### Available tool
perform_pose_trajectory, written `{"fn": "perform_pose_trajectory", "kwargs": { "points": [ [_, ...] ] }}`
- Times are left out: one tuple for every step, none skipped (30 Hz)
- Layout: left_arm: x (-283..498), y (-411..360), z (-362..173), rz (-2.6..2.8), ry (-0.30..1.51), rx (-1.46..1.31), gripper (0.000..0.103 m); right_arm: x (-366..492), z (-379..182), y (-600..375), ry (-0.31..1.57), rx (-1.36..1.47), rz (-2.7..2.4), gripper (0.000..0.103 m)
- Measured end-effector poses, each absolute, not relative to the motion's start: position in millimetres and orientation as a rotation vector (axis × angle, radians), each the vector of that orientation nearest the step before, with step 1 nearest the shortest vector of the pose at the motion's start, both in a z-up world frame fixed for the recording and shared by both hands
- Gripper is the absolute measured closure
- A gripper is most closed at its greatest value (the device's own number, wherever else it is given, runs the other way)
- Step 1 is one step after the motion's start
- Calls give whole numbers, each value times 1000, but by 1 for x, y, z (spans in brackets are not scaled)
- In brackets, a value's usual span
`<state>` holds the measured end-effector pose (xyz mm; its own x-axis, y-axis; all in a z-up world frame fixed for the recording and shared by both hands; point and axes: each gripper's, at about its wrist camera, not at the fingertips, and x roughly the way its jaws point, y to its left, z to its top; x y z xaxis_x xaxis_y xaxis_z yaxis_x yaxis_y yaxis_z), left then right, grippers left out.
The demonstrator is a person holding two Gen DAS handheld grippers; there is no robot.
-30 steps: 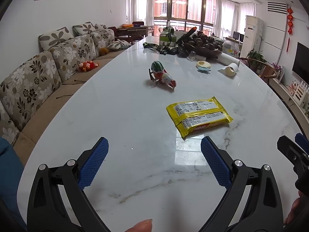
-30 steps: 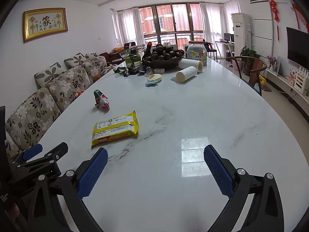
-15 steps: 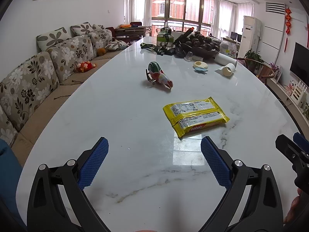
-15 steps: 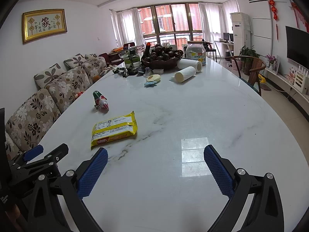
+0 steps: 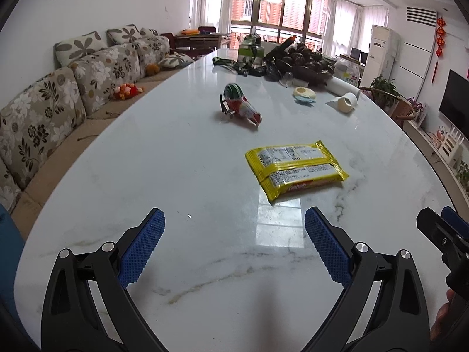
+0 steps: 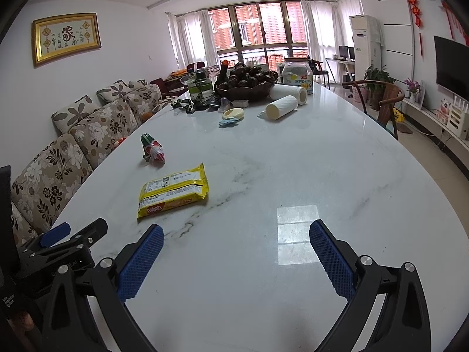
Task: Collect trash
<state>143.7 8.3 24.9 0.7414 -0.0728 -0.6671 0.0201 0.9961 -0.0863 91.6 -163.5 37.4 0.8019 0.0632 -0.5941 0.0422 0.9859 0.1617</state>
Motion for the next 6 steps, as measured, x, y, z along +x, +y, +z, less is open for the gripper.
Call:
{"fn": "perform_pose_trajectory", "kwargs": {
  "points": [
    [146,7,23,-63,754,-76,9,92,37,-164,644,169,11,5],
    [147,6,22,-85,768,-78,9,92,36,-164,646,169,11,5],
    [148,4,21,-110,782,-73,9,93,35,-165,648,171,10,5],
    [147,2,21,-111,778,-59,9,93,35,-165,650,176,10,5],
    [146,0,22,-105,769,-48,9,93,35,-165,652,179,11,5],
    [144,-3,23,-101,758,-33,9,93,35,-165,654,183,10,5]
  ]
}}
